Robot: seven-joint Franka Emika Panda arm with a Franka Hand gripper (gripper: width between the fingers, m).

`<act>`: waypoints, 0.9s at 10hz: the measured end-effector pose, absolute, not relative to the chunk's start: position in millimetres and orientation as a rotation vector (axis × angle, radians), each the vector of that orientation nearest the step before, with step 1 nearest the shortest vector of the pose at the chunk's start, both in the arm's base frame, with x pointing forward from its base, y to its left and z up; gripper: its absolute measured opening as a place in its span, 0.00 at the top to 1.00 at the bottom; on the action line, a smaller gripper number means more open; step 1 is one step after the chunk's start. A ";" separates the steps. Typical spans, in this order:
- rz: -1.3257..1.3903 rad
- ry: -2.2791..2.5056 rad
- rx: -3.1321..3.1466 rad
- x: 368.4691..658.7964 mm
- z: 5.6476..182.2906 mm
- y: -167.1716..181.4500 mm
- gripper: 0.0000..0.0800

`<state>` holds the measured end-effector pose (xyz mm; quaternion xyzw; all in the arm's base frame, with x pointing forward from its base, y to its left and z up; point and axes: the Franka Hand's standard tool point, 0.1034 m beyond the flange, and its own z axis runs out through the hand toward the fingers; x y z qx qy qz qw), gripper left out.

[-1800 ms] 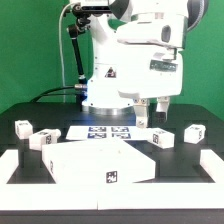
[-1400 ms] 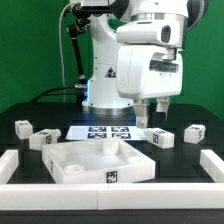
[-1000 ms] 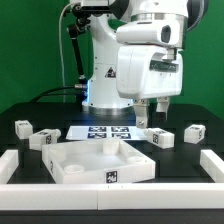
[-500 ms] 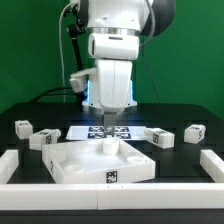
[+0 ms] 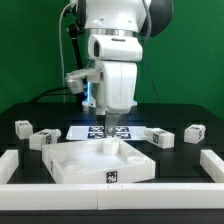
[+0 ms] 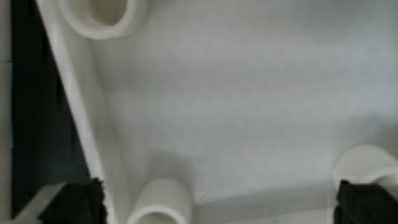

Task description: Assemble square table

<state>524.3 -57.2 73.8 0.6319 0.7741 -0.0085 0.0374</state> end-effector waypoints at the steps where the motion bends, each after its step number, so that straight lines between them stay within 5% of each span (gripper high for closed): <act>1: -0.045 2.404 1.925 511.4 67.4 -71.6 0.19; 6: -0.103 2.458 1.993 478.3 17.9 -96.2 0.19; 8: -0.109 2.464 1.999 475.7 13.8 -95.7 0.19; 9: -0.110 2.464 2.000 475.4 13.4 -95.6 0.37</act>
Offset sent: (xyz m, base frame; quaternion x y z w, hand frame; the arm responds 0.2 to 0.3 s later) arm -0.0166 -0.0259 -0.0292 0.0168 0.0333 -0.0109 0.9992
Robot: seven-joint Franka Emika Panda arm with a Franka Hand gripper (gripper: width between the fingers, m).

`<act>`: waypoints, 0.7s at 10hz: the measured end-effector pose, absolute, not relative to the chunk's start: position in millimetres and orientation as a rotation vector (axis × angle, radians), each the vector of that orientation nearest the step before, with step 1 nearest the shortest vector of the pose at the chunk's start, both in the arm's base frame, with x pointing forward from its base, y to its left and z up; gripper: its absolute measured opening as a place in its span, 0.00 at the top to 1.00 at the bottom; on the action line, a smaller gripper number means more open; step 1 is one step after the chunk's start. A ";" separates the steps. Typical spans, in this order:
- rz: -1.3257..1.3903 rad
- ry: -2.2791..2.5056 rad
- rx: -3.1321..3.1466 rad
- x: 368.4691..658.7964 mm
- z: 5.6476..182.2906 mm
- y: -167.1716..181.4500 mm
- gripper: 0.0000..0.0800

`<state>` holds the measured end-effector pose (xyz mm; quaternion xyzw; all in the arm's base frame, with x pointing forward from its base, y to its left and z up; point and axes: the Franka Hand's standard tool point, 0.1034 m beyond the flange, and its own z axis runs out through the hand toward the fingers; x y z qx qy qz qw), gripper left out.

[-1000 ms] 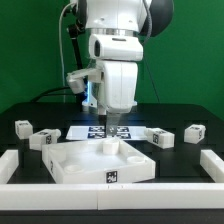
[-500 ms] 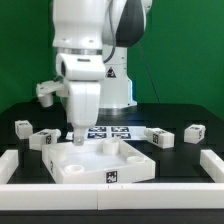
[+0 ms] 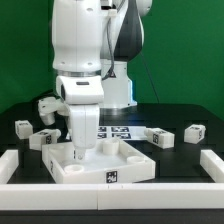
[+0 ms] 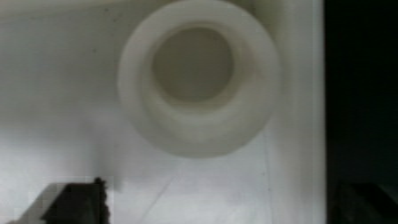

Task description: Assemble square table

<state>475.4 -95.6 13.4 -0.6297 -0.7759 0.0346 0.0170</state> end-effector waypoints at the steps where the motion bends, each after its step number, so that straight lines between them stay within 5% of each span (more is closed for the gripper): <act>1: 0.108 -2.411 -1.957 475.0 13.1 -95.7 0.37; 3: 0.109 -2.410 -1.957 474.8 12.8 -95.8 0.72; 4: 0.109 -2.410 -1.956 474.7 12.7 -95.9 0.72; 5: 0.105 -2.411 -1.962 476.2 13.4 -96.1 0.93; 7: 0.100 -2.414 -1.966 477.2 13.8 -96.5 0.92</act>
Offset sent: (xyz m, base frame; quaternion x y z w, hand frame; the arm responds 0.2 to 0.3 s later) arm 0.0000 0.0000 0.0000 0.0000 0.0000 0.0000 1.0000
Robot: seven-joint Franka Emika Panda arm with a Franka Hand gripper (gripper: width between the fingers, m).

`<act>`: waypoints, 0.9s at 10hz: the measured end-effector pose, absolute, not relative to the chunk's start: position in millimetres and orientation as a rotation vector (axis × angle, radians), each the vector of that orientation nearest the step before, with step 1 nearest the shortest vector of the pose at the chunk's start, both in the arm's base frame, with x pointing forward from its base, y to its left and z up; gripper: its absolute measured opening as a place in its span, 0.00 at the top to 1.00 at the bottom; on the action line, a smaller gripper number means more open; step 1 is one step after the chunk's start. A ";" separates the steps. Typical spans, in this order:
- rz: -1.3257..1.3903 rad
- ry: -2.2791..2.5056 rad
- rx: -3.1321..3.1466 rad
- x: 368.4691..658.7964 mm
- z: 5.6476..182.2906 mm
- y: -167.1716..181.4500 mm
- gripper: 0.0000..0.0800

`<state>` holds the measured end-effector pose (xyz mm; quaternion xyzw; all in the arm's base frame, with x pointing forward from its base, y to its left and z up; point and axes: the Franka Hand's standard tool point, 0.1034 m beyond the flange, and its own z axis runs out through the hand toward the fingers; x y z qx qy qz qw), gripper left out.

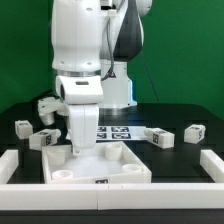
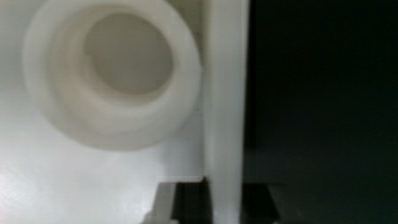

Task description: Assemble square table

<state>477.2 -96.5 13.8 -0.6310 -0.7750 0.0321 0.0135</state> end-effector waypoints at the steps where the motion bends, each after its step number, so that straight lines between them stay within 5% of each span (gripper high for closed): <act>1: 0.100 -2.414 -1.966 477.3 13.8 -96.5 0.92; 5: 0.095 -2.409 -1.973 478.3 14.0 -92.3 0.92; 9: 0.012 -2.271 -2.126 486.1 12.2 2.2 0.92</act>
Offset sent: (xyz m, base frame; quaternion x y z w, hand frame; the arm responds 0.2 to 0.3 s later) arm 0.0000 0.0000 0.0000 0.0000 0.0000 0.0000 1.0000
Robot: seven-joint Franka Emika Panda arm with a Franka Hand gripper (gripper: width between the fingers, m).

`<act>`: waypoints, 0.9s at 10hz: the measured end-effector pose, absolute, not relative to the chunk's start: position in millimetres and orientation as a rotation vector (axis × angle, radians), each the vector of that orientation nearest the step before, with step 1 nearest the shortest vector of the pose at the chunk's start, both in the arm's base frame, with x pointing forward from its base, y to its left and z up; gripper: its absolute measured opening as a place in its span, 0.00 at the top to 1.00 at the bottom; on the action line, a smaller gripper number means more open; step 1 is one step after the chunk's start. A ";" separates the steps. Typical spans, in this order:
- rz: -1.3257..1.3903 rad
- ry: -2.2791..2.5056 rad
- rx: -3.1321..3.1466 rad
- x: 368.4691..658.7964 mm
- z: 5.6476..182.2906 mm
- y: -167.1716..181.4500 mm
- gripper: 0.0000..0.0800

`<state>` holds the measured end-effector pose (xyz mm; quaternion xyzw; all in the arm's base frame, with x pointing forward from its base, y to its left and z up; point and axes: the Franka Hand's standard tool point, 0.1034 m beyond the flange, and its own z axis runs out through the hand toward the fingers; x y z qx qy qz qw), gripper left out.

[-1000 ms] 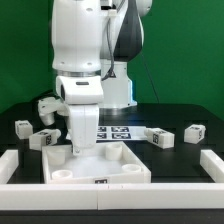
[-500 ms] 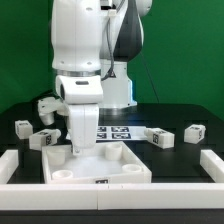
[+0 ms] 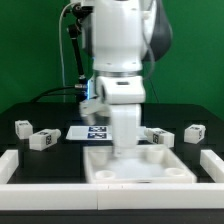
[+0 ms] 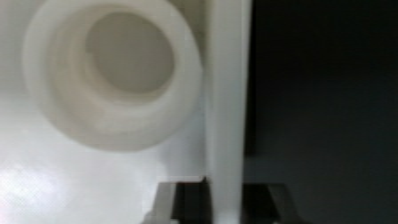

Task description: Assemble square table

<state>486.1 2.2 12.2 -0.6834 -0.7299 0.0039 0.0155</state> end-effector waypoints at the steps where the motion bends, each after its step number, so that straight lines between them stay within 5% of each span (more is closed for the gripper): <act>1: -0.005 -2.235 -2.159 488.5 12.4 24.0 0.92; 3: -0.021 -2.199 -2.188 493.8 12.9 51.8 0.92; 7: 0.047 -2.138 -2.230 494.1 12.0 53.4 0.92; 8: 0.048 -2.138 -2.230 493.9 11.7 53.3 0.82; 9: 0.048 -2.137 -2.230 493.8 11.5 53.3 0.59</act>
Offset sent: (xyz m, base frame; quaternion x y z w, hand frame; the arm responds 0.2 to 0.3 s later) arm 0.0249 0.0505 0.0018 -0.0207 0.0020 0.0399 0.9990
